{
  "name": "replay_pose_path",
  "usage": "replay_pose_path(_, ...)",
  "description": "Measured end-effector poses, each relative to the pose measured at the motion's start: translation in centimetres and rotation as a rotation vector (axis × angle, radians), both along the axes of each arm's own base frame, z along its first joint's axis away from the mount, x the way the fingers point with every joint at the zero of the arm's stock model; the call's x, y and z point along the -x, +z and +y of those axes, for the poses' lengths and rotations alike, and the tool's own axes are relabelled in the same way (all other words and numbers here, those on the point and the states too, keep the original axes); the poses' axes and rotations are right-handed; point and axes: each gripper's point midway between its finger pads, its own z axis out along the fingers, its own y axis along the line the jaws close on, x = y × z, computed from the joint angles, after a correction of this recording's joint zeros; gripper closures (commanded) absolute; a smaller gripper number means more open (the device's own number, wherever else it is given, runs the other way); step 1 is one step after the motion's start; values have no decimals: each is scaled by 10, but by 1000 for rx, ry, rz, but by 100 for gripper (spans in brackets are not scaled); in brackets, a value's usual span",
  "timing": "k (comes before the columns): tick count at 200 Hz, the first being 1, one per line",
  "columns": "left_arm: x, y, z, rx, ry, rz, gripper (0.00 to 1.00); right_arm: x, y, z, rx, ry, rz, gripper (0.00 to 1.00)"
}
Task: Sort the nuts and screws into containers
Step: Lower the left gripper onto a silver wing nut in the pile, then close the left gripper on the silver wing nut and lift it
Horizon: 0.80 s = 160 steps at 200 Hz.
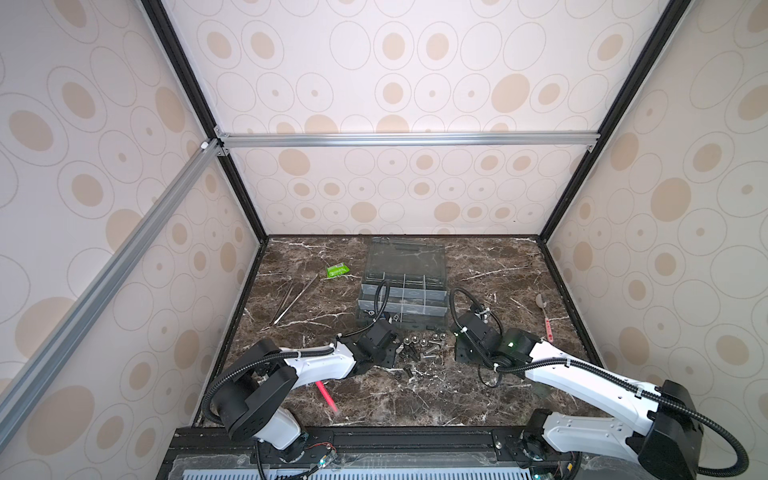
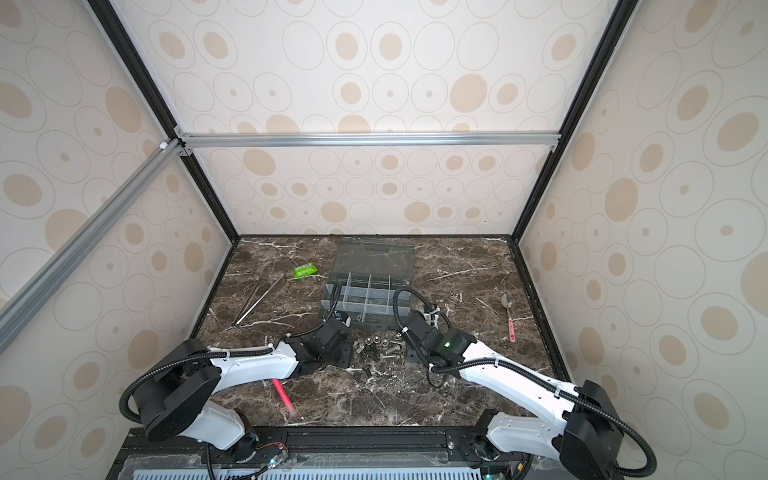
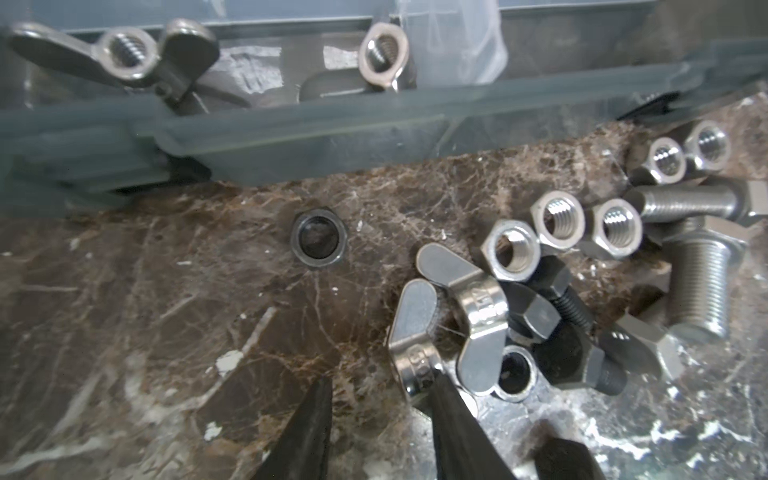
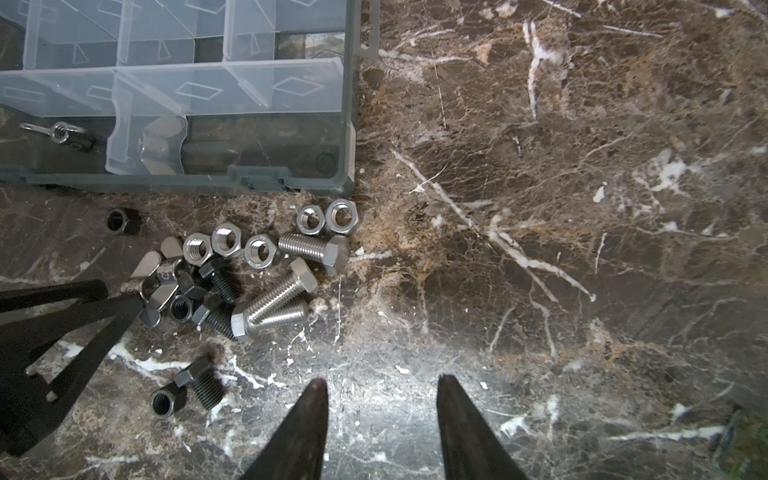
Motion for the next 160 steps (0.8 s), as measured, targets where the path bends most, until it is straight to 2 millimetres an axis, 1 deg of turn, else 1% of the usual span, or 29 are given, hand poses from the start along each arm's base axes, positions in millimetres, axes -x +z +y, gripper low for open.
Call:
replay_pose_path(31, -2, 5, 1, 3, 6, -17, 58, 1, -1, 1, -2, 0, 3, 54)
replay_pose_path(100, -2, 7, -3, 21, -4, -14, 60, 2, -2, 0, -3, -5, 5, 54)
replay_pose_path(140, -9, 12, -12, 33, -4, -23, 61, 3, -4, -1, 2, -5, 9, 54)
replay_pose_path(160, -12, 10, -15, 32, -5, -21, 62, 3, -4, -1, 2, -5, 9, 54)
